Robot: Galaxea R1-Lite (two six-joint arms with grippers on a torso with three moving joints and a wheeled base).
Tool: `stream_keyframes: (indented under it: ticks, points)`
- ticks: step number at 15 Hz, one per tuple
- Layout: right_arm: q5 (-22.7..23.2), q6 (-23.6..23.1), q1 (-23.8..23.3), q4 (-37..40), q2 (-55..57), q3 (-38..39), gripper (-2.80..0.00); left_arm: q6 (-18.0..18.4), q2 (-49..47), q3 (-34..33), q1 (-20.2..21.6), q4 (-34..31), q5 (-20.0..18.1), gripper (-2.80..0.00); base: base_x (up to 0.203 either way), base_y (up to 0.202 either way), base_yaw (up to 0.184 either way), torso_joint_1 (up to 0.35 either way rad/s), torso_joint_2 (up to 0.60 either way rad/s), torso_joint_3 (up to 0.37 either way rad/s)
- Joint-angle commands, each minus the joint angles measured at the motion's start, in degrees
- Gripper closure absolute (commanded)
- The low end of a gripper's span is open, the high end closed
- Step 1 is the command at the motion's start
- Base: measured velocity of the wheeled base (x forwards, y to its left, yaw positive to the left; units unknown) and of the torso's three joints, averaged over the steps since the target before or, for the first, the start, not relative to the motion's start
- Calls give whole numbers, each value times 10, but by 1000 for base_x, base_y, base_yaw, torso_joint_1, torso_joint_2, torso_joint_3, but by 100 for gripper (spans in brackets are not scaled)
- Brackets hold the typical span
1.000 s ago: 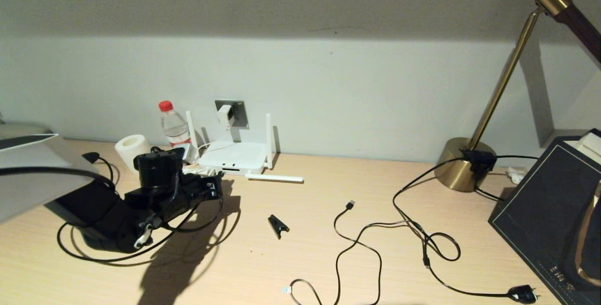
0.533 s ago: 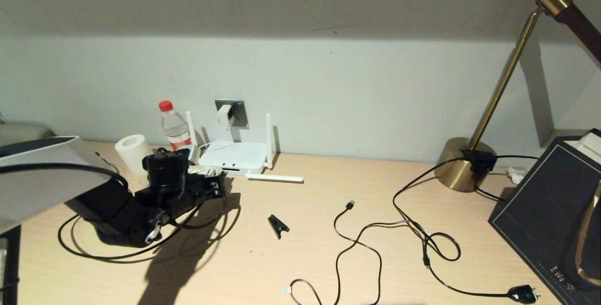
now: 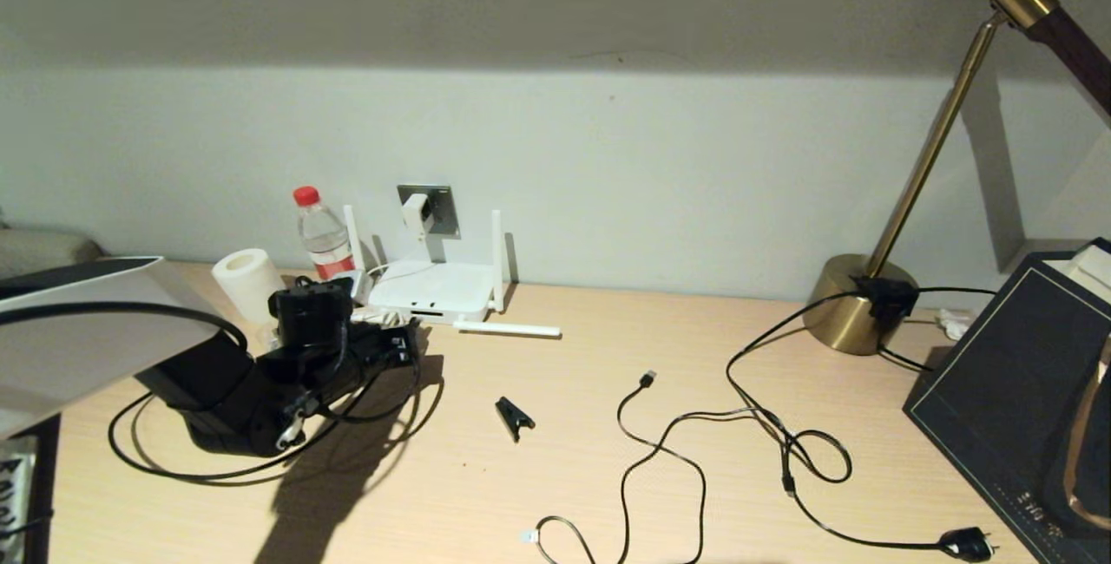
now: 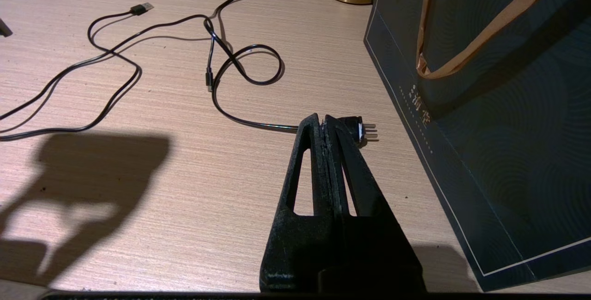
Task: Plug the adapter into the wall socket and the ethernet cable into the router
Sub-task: Plug cable into router interface
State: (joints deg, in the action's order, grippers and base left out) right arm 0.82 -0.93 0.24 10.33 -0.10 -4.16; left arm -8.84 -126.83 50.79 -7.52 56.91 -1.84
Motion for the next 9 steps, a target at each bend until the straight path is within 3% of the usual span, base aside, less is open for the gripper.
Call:
stream_keyframes:
  ticks: [1, 6, 9]
  points:
    - [1, 0, 0, 0, 1, 0, 0, 0, -2, 2, 1, 3, 0, 0, 0, 0, 0, 0, 0, 0]
    - [1, 0, 0, 0, 1, 0, 0, 5, -2, -5, 6, 2, -1, 0, 0, 0, 0, 0, 0, 0]
    - [1, 0, 0, 0, 1, 0, 0, 39, -5, -4, 14, 0, -1, 0, 0, 0, 0, 0, 0, 0]
